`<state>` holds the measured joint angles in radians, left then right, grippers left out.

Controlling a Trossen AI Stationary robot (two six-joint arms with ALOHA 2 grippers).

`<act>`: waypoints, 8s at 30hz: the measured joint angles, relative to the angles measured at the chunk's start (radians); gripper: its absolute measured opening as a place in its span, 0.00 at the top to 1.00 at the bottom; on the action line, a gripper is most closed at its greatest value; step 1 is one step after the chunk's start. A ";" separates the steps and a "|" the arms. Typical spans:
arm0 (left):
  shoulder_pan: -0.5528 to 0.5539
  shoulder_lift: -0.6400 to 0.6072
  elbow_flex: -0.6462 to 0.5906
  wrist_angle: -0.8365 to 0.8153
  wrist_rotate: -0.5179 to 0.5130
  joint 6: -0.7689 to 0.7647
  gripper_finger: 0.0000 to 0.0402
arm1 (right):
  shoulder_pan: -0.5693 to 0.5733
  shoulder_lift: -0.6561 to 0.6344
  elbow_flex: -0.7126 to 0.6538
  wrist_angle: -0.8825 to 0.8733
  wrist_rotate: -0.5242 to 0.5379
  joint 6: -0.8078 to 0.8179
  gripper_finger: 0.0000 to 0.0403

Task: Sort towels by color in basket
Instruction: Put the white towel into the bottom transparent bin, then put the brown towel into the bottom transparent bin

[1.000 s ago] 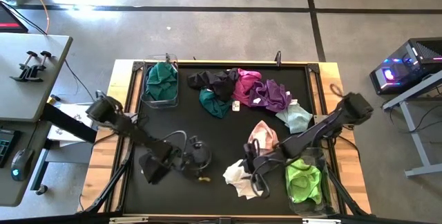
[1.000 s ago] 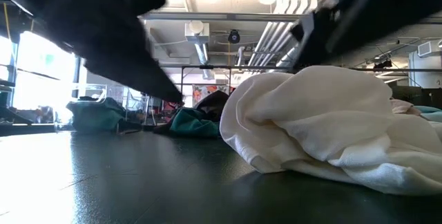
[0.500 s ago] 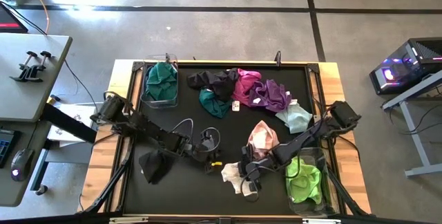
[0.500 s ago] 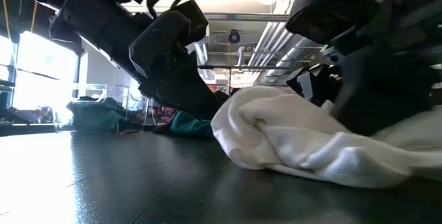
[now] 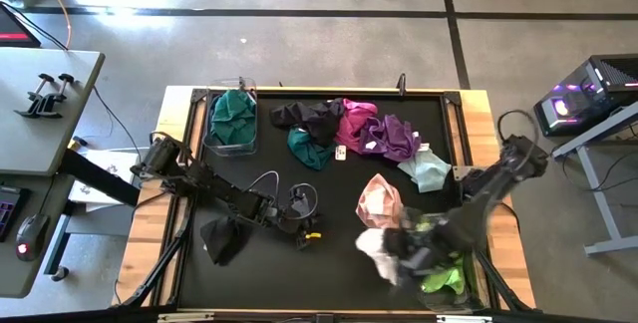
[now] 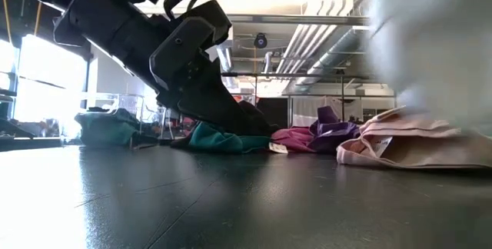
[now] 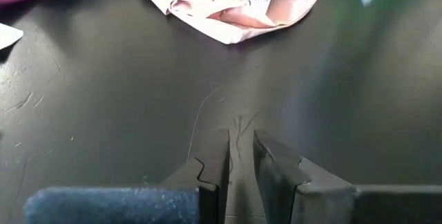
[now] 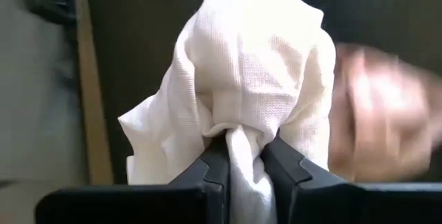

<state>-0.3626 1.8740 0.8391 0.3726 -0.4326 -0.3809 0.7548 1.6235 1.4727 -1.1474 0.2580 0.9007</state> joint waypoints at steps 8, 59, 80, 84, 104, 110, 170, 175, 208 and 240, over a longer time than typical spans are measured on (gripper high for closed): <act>0.000 0.000 0.000 0.043 -0.002 0.046 0.87 | 0.213 -0.001 0.134 -0.428 -0.149 0.718 0.90; 0.000 0.000 0.000 0.044 -0.001 0.070 0.87 | 0.215 -0.010 -0.156 -0.308 -0.178 1.089 0.66; 0.000 0.000 0.000 0.045 -0.001 0.070 0.87 | 0.140 -0.043 -0.304 -0.083 -0.287 0.959 0.79; 0.000 0.000 0.000 0.045 -0.001 0.070 0.87 | 0.165 -0.055 -0.196 -0.204 -0.246 0.982 0.69; 0.000 0.000 0.000 0.043 -0.001 0.071 0.87 | 0.187 -0.055 -0.535 0.079 -0.206 1.211 0.64; 0.000 0.000 0.000 0.043 -0.001 0.071 0.87 | 0.189 -0.066 -0.524 0.029 -0.206 1.185 0.60; 0.000 0.000 0.000 0.045 -0.001 0.067 0.87 | 0.254 -0.126 -0.277 -0.073 0.147 1.001 0.50; 0.000 0.000 0.000 0.054 -0.001 0.067 0.87 | 0.217 -0.127 -0.264 0.117 0.331 0.657 0.50; 0.000 0.000 0.000 0.067 -0.001 0.069 0.87 | -0.388 0.265 -0.264 0.220 -0.074 -0.091 0.39; -0.272 -0.328 0.000 -0.433 -0.656 0.053 0.87 | -0.288 0.198 -0.462 1.376 0.640 -0.517 0.96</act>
<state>-0.6343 1.5455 0.8391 -0.0605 -1.0885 -0.3279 0.4668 1.8212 1.0112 0.2281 0.8982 0.3833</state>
